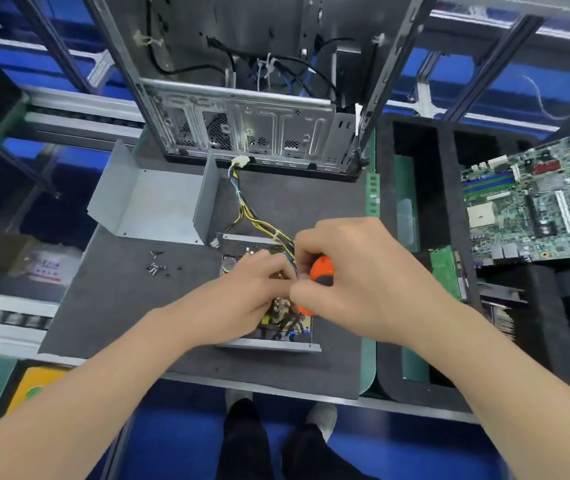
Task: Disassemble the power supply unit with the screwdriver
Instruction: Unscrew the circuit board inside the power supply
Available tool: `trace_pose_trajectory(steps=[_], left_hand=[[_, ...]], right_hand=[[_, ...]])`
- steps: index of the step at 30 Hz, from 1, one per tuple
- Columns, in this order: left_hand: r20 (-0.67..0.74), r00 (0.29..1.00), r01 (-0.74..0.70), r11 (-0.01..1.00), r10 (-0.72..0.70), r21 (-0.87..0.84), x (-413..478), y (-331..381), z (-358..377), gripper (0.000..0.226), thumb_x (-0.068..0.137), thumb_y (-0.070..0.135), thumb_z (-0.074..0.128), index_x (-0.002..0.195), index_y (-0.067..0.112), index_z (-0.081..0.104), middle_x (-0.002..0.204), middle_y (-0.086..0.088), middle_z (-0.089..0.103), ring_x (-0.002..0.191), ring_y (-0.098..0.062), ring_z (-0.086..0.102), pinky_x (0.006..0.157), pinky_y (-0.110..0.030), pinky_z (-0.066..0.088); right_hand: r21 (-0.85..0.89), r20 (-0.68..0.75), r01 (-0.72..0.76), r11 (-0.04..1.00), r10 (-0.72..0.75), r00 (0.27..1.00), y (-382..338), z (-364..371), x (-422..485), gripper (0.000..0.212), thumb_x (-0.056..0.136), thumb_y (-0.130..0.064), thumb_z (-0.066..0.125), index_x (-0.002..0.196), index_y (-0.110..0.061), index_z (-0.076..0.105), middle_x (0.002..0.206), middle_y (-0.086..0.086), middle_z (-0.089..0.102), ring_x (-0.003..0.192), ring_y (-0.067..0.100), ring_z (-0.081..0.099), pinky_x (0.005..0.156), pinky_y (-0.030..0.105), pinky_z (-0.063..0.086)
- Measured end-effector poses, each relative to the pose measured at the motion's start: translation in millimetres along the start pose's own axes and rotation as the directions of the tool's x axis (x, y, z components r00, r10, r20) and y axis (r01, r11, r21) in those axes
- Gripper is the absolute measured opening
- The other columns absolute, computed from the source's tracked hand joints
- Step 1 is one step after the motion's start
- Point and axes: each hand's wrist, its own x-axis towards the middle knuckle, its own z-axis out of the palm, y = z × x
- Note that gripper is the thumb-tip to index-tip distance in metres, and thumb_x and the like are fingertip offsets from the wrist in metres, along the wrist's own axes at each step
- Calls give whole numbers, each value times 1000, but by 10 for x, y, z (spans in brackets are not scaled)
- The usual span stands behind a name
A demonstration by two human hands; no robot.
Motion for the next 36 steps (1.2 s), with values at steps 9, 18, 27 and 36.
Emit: trace_pose_trajectory(steps=[9,18,27,36], left_hand=[[38,999,16,968,-7,-251,-15,-43,-85,48,102,-4,55,94,43,60,110,15,57,103,-22,44,99,-38,38],[41,999,23,965,-12,-262,-34,-15,-75,43,104,4,57,97,47,56,112,15,58,103,-26,45,99,-44,39],[23,1000,17,963,-11,-270,-43,-19,-54,35,101,10,55,90,42,62,114,6,60,110,-35,49,99,-53,41],[26,999,49,960,-44,-276,-40,-22,-49,36,101,6,58,87,38,59,112,2,61,111,-35,49,101,-54,40]], right_hand=[[50,-16,-31,998,32,999,22,78,-3,14,75,-34,67,73,-28,55,75,-11,53,77,10,53,66,38,50],[54,-3,-39,998,39,999,15,92,-20,14,76,-32,68,73,-28,54,76,-10,53,76,11,53,66,37,50],[37,28,-23,999,22,999,-15,123,-25,14,76,-31,67,75,-27,54,80,-9,51,78,17,54,62,38,48],[10,42,13,1000,-13,999,-22,82,-2,13,76,-31,68,77,-27,55,81,-8,51,79,20,55,63,39,49]])
